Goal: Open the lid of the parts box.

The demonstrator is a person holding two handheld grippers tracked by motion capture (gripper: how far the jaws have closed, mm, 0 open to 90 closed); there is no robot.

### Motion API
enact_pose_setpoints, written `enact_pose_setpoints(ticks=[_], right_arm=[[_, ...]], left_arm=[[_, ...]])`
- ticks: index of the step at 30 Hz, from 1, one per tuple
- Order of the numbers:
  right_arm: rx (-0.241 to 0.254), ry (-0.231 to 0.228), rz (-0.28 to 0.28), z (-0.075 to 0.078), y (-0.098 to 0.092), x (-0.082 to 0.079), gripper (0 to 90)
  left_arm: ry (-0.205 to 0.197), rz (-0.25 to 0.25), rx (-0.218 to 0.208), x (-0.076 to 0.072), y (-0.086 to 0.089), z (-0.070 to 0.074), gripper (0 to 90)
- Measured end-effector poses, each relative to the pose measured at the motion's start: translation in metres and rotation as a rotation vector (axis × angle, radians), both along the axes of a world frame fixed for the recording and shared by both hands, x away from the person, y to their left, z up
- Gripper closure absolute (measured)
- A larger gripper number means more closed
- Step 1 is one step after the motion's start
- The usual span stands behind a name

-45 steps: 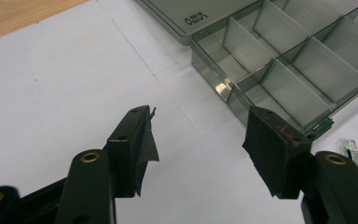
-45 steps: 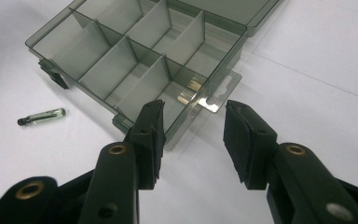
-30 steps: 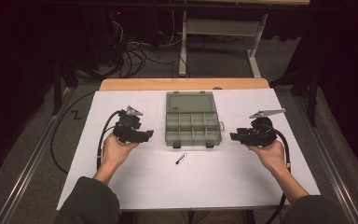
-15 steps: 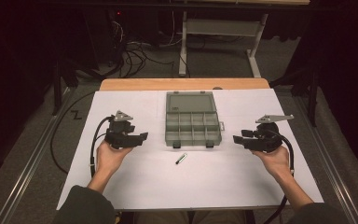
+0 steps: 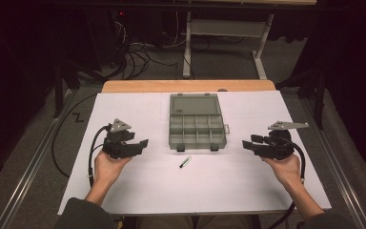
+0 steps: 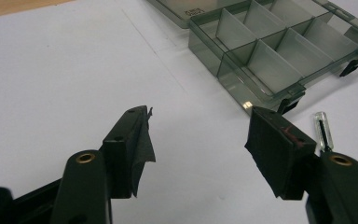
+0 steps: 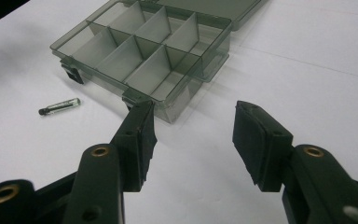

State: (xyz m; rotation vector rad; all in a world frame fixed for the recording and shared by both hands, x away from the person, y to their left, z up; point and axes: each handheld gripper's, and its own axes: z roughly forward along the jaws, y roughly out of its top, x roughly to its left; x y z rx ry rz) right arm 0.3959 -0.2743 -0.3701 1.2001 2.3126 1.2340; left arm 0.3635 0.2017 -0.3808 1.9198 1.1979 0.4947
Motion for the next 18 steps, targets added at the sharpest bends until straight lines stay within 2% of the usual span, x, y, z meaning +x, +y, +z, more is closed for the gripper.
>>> enact_pose_setpoints(ticks=[14,18], right_arm=[[0.029,-0.04,-0.03,-0.012,-0.01,-0.011,50.8],[0.023,-0.074,-0.045,-0.018,-0.013,-0.017,49.9]], left_arm=[[-0.046,0.016,-0.035,-0.012,0.005,-0.008,38.2],[-0.059,0.029,-0.035,-0.016,0.005,-0.012,37.7]])
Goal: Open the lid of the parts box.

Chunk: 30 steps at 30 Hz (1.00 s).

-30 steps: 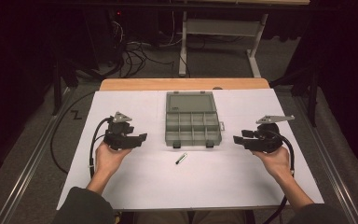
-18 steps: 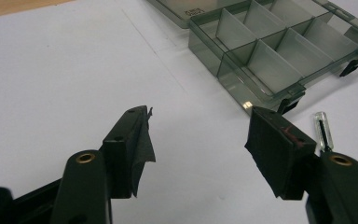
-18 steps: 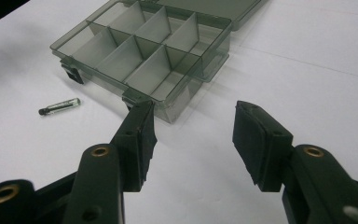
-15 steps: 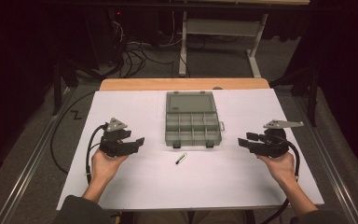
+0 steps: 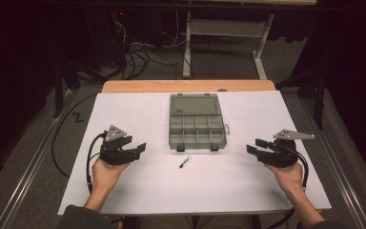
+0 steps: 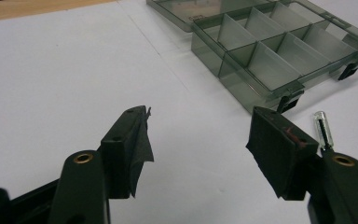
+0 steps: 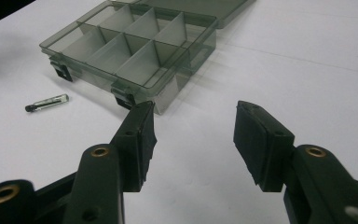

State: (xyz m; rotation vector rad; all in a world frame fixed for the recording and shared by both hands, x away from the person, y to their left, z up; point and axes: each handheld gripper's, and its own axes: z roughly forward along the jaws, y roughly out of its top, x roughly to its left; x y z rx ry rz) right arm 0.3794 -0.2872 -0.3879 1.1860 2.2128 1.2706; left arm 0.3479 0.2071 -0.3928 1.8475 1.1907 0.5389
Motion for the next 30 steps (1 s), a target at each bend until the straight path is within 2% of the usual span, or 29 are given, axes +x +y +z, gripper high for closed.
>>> enact_pose_setpoints(ticks=[8,11,18,19,25,30], right_arm=[[0.019,-0.023,-0.024,-0.011,-0.008,-0.008,48.9],[0.025,-0.03,-0.025,-0.013,-0.01,-0.011,48.3],[0.037,-0.08,-0.024,-0.019,-0.014,-0.019,48.4],[0.037,-0.101,-0.029,-0.02,-0.016,-0.022,48.9],[0.054,-0.113,-0.042,-0.027,-0.018,-0.026,49.2],[0.051,-0.131,-0.051,-0.031,-0.019,-0.03,48.7]], left_arm=[[-0.009,0.0,-0.016,-0.005,0.002,-0.006,37.3],[-0.013,0.01,-0.034,-0.007,0.004,-0.009,37.0],[-0.018,0.021,-0.052,-0.012,0.008,-0.016,37.2],[-0.021,0.021,-0.05,-0.013,0.009,-0.017,37.4],[-0.045,0.021,-0.05,-0.018,0.009,-0.018,37.8],[-0.069,0.013,-0.068,-0.023,0.009,-0.021,37.8]])
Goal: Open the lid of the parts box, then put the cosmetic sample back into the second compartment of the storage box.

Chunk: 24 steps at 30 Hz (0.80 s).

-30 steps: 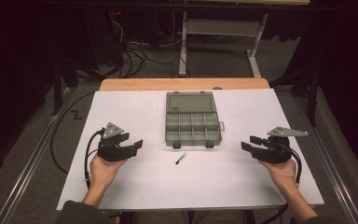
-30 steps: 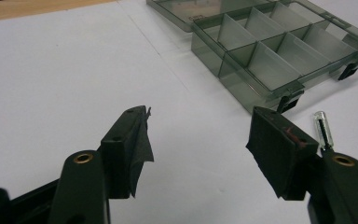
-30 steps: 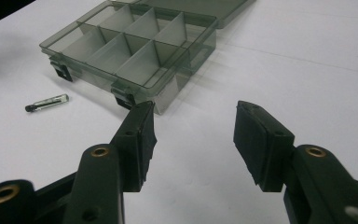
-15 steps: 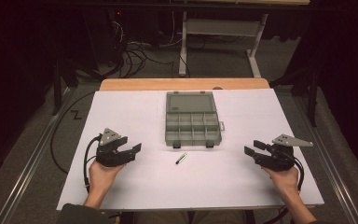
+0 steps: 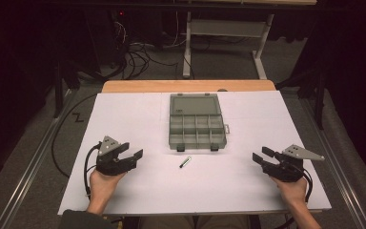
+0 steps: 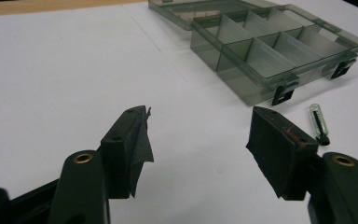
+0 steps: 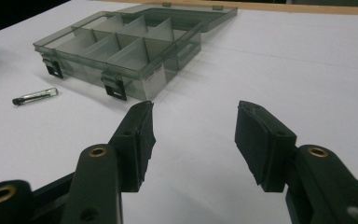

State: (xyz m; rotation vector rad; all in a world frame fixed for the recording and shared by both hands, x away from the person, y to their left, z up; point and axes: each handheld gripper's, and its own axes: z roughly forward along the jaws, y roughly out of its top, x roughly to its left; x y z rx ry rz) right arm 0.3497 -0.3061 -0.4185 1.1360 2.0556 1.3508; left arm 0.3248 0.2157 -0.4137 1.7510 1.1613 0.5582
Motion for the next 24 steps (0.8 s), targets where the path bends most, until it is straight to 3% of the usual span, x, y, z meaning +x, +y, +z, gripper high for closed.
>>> enact_pose_setpoints(ticks=[9,24], right_arm=[[-0.006,-0.003,-0.013,-0.0058,-0.0004,-0.0057,48.3],[-0.001,-0.013,-0.027,-0.0074,-0.0008,-0.0081,47.4]], left_arm=[[0.007,0.001,0.025,-0.0002,-0.0026,-0.0063,37.0],[0.049,0.002,0.005,0.0037,-0.0024,-0.0082,37.5]])
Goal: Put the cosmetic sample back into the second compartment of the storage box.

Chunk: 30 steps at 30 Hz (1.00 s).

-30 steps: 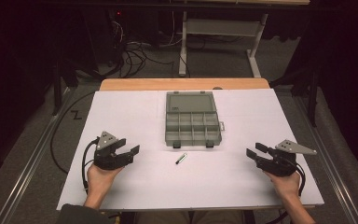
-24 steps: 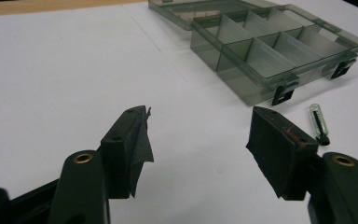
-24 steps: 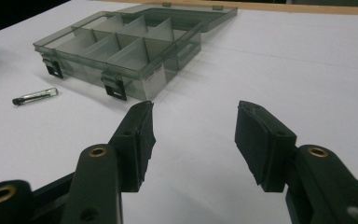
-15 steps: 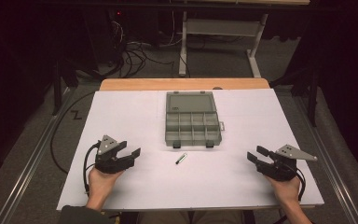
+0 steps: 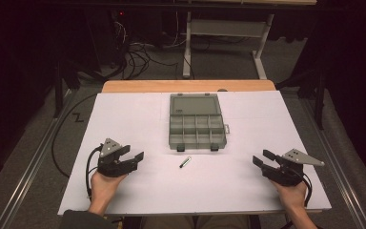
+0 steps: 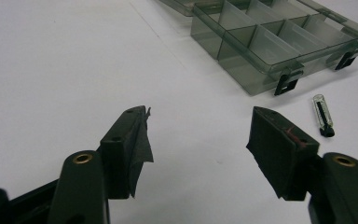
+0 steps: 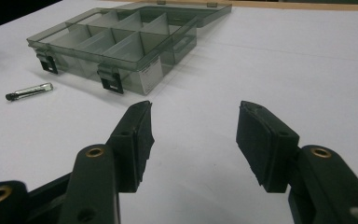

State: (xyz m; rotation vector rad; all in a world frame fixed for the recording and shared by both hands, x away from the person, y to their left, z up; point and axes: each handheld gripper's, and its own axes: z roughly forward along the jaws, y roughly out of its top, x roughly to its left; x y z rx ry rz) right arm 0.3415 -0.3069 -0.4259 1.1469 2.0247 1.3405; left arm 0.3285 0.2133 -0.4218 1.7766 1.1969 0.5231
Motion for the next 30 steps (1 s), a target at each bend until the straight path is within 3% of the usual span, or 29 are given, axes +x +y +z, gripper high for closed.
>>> enact_pose_setpoints(ticks=[5,16,30], right_arm=[[0.011,-0.01,-0.004,0.001,-0.001,-0.001,47.5],[0.015,-0.004,-0.005,-0.001,-0.001,0.0,48.0],[0.012,0.005,0.017,0.0,0.002,0.0,49.9]], left_arm=[[-0.007,-0.013,0.018,0.001,-0.004,0.005,37.7],[0.021,-0.055,0.039,0.013,-0.021,0.011,38.1],[0.109,-0.091,0.122,0.03,-0.047,0.014,45.5]])
